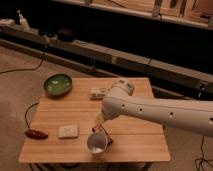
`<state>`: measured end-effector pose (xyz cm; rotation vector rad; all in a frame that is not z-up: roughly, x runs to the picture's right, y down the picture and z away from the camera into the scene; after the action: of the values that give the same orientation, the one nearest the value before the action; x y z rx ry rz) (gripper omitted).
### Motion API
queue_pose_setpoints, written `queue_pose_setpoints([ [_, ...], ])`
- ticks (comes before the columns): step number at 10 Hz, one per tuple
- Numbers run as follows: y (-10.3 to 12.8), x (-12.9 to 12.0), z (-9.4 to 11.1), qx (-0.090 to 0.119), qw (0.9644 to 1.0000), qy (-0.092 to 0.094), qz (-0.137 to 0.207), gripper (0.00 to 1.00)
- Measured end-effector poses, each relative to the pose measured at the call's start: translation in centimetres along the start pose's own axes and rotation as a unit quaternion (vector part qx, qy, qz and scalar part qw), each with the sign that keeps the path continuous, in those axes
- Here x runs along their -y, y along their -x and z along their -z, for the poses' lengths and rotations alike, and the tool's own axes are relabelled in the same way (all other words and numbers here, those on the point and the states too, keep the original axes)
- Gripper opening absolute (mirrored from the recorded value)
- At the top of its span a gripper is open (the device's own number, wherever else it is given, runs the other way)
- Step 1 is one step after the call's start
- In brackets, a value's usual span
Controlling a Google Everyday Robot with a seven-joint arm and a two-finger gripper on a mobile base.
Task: Place the eraser in the ceramic cup
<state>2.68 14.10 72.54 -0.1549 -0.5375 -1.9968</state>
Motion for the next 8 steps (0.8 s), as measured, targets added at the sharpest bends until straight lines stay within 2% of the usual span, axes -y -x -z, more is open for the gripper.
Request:
queue_pose_setpoints([
  [3, -0.1, 0.1, -0.1, 0.001, 1.0, -0.004, -0.002, 0.8],
  [4, -0.2, 0.1, -0.5, 0.002, 0.9998, -0.018, -0.008, 0.8],
  [6, -1.3, 0.1, -1.8, 0.002, 0.9968, -0.072, -0.034, 0.8],
  [8, -1.5, -0.5, -2.6, 0.009, 0.9947, -0.09, -0.048, 0.8],
])
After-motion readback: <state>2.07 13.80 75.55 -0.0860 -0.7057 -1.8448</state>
